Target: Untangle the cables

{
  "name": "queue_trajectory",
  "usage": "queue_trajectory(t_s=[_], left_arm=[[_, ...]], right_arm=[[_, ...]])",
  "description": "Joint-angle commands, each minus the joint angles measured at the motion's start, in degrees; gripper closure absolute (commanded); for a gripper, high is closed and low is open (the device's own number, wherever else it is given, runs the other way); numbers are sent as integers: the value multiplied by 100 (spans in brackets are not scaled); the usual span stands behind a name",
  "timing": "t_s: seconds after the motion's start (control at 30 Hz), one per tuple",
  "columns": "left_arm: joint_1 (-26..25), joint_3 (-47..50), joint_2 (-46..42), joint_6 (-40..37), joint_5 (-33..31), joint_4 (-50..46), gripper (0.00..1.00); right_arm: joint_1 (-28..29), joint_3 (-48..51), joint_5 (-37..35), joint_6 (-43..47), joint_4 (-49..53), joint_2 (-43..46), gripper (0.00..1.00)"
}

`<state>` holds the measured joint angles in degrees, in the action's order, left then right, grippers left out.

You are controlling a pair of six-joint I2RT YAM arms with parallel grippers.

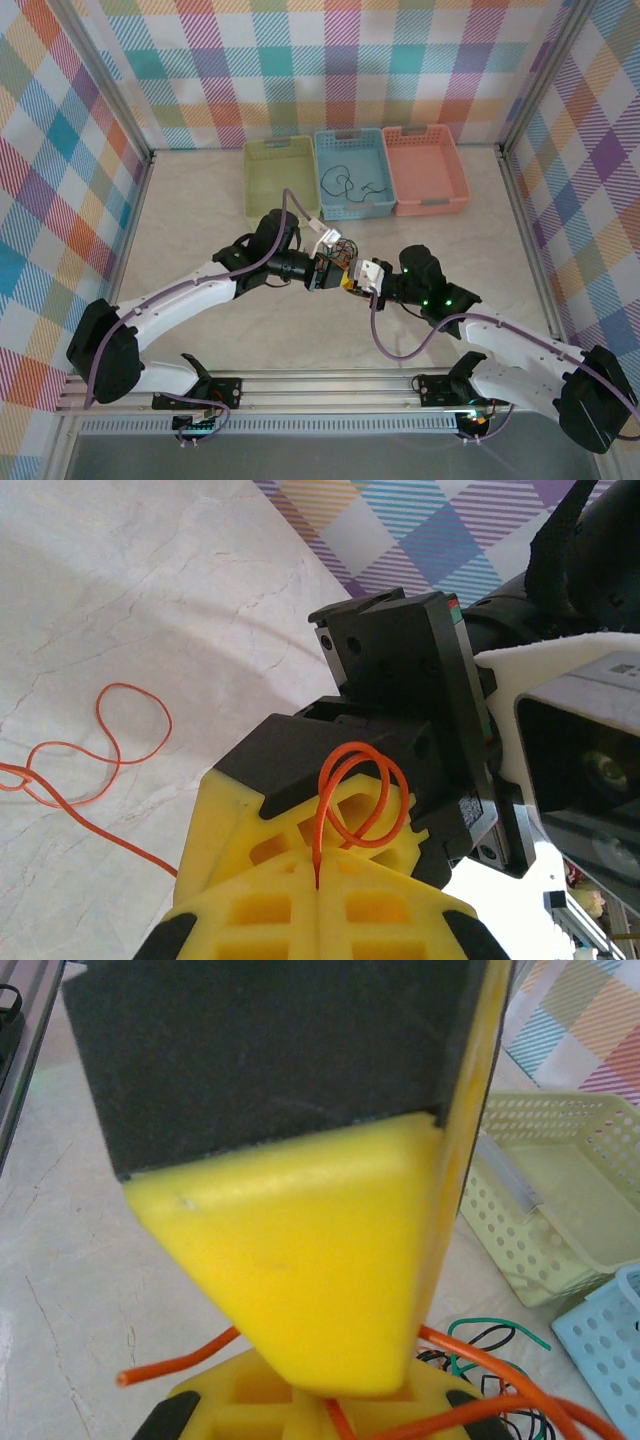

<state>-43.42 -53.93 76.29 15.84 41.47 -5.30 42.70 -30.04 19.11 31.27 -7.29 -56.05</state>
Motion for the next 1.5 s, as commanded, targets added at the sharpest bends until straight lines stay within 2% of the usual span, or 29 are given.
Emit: queue_trajectory(t_s=[0.0,0.07,0.1,0.27,0.43,0.5,0.57,0.63,0.73,0.87,0.9,1.03,1.17,1.47], left_arm=[[-41,269,-443,93,-166,369,100],[-38,445,-706,179,-380,453,100],[-41,520,-813,202,-477,491,100],[-43,927,-1237,288,-1206,655,100],[-31,1126,-1629,151,-1420,765,100],[-31,1092,-1701,19,-1428,607,100],[-34,1072,-1771,-121,-1447,458,100],[-32,1077,-1844,-137,-1483,393,100],[-34,1062,-1995,-159,-1251,357,100],[-22,1094,-2272,-169,-1076,175,100],[-26,1120,-2346,-147,-1007,178,100],[-22,1271,-2630,97,-862,415,100],[-35,1341,-2716,349,-737,608,100],[-31,1308,-2822,465,-560,695,100]], right_arm=[[-7,19,303,-145,-304,99,100],[-14,-7,328,-173,-265,109,100],[-17,-15,330,-206,-271,121,94],[-20,-13,365,-311,-210,298,49],[-14,-106,616,-540,324,515,35],[-14,-124,747,-787,554,704,33],[-14,-143,776,-1047,740,953,33],[-7,-117,494,-1363,814,1224,34],[-7,-93,173,-1501,760,1334,42],[-14,-294,429,-1545,640,1230,56],[-8,-321,355,-1539,600,1201,58],[-16,-212,-305,-1667,73,1049,79],[-8,-87,171,-1559,-304,940,80],[-7,-97,638,-1734,-1354,314,80]])
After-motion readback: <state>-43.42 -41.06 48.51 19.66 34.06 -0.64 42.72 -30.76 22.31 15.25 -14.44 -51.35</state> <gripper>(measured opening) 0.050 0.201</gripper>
